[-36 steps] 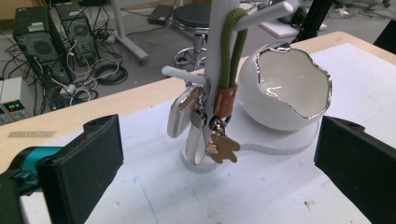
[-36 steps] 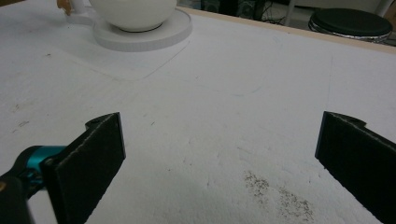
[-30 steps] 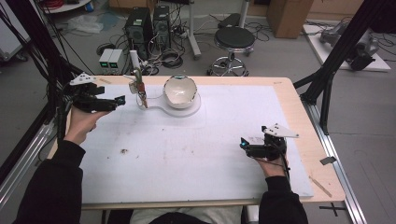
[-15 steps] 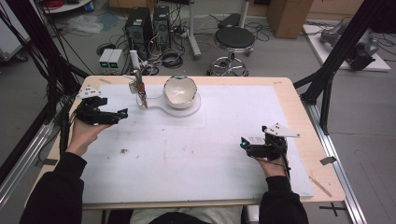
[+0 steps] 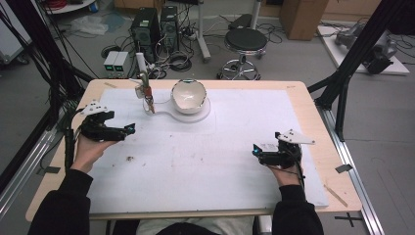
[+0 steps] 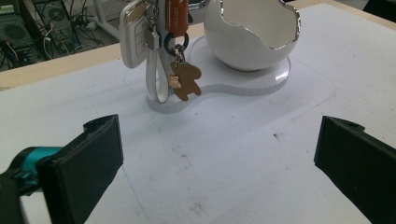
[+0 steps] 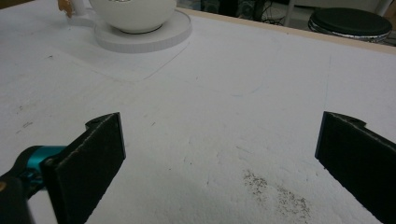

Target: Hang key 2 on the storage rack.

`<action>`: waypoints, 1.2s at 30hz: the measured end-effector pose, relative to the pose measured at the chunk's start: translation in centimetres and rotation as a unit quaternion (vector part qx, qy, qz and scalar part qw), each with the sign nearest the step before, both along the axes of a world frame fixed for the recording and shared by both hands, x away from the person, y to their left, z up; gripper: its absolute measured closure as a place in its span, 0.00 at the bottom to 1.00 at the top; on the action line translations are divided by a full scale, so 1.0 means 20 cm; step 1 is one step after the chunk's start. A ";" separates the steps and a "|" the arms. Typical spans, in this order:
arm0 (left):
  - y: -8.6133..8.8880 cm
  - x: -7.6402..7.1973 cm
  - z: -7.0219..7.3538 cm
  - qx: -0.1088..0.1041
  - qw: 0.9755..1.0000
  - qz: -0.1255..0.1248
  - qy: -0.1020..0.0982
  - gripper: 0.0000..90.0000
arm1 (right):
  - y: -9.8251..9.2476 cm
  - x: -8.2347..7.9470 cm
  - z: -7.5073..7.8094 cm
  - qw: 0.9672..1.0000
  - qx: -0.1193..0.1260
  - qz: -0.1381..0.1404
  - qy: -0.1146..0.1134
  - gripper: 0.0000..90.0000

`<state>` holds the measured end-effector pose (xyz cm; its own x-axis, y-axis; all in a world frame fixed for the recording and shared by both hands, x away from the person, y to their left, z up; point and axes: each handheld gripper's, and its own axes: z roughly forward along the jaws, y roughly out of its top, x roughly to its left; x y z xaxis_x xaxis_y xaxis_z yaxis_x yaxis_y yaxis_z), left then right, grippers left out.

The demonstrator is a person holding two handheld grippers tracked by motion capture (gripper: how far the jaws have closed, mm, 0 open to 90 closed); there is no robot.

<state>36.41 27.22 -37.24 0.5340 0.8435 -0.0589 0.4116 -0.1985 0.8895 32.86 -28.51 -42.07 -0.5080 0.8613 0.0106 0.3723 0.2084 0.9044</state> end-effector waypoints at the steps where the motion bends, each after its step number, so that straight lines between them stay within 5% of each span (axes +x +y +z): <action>1: 0.00 -0.01 -0.01 0.004 1.000 -0.001 0.001 0.02 | 0.00 0.00 0.00 1.000 0.000 0.000 0.001 0.01; 16: 0.01 -0.12 -0.13 0.007 1.000 -0.003 0.003 0.02 | 0.00 -0.01 0.00 1.000 -0.003 0.000 0.000 0.01; 22: 0.02 -0.18 -0.17 0.019 1.000 -0.022 0.001 0.04 | 0.00 -0.01 0.00 1.000 -0.007 -0.001 0.004 0.01; 33: 0.09 -0.29 -0.23 0.008 1.000 -0.005 0.005 0.04 | 0.00 -0.02 -0.01 1.000 -0.018 -0.002 0.004 0.01; 36: 0.10 -0.29 -0.22 -0.001 1.000 0.001 -0.007 0.04 | 0.01 -0.02 -0.01 1.000 -0.019 -0.001 0.006 0.01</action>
<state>30.61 29.14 -41.70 0.5330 0.8444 -0.0531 0.3987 -0.1953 0.8960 32.47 -28.36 -42.22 -0.5061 0.8623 -0.0158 0.3842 0.2418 0.8910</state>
